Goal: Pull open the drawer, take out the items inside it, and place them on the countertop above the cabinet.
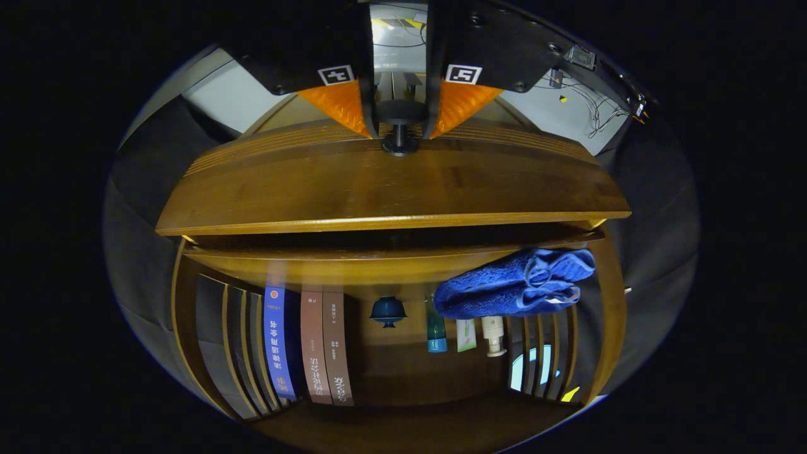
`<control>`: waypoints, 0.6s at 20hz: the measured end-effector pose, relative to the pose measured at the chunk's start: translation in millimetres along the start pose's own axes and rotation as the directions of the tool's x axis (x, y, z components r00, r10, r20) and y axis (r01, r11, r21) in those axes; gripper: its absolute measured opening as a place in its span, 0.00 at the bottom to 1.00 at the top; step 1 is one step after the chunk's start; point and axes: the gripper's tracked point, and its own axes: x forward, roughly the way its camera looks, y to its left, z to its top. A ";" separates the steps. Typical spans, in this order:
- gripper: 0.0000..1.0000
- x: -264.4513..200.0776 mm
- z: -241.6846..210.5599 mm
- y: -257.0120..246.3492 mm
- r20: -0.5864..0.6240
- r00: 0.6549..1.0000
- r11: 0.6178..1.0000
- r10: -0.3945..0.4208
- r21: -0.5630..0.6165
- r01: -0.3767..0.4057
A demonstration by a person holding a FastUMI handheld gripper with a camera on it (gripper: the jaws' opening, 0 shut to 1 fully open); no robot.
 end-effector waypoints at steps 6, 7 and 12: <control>0.38 -49.2 -27.4 -0.9 -0.030 1.000 1.000 0.004 0.006 -0.004; 0.38 -56.3 -31.4 -1.0 -0.035 0.999 1.000 0.004 0.007 -0.004; 0.38 -84.6 -55.1 -2.7 -0.070 0.997 1.000 0.009 0.028 -0.007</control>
